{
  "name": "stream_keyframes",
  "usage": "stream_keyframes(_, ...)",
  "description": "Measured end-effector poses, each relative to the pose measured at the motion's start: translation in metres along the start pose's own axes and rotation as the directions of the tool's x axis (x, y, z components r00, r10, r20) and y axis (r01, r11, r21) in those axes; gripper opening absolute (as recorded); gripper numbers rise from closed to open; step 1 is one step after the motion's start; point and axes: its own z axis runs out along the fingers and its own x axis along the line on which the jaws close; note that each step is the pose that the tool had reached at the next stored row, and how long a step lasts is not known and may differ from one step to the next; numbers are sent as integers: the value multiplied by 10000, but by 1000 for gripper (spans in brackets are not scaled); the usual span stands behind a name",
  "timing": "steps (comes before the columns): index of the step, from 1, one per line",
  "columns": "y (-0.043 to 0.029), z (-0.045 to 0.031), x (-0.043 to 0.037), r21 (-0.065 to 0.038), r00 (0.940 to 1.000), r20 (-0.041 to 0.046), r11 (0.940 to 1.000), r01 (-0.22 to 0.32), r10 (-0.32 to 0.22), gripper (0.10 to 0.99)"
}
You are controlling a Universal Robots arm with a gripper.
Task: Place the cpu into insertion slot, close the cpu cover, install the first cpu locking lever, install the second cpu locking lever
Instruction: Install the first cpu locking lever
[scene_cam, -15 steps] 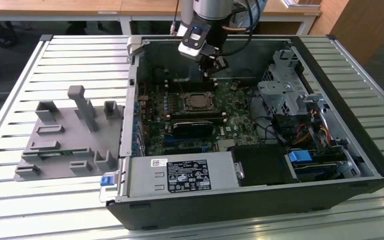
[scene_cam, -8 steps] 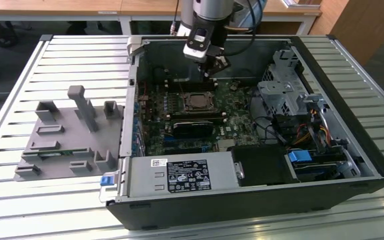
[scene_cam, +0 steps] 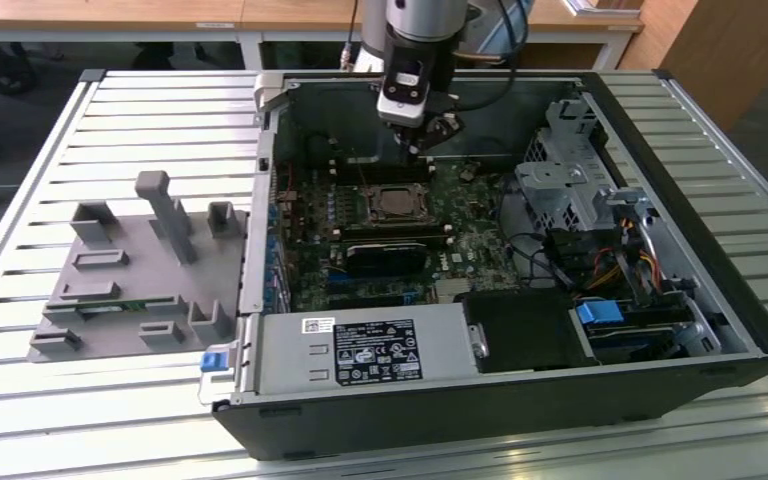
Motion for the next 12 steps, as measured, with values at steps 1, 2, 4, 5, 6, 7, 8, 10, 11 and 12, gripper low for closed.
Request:
stream_keyframes(1, 0, 1, 0, 0, 9998, -4, 9998, 179, -179, 106)
stream_keyframes(2, 0, 3, 0, 1, 9994, -8, 9994, 359, -359, 106)
stream_keyframes(4, 0, 6, 0, 2, 9973, -16, 9973, 734, -734, 106)
stream_keyframes(5, 0, 8, 0, 3, 9958, -20, 9958, 915, -915, 106)
stream_keyframes(6, 0, 10, 0, 3, 9940, -24, 9940, 1092, -1092, 106)
stream_keyframes(7, 0, 11, 0, 3, 9919, -27, 9919, 1271, -1271, 106)
stream_keyframes(8, 0, 13, 0, 3, 9894, -32, 9894, 1449, -1449, 106)
stream_keyframes(10, 0, 17, 0, 3, 9833, -40, 9833, 1821, -1821, 106)
stream_keyframes(11, 0, 19, 0, 3, 9799, -44, 9799, 1996, -1996, 106)
stream_keyframes(12, 0, 20, 0, 3, 9761, -47, 9761, 2173, -2173, 106)
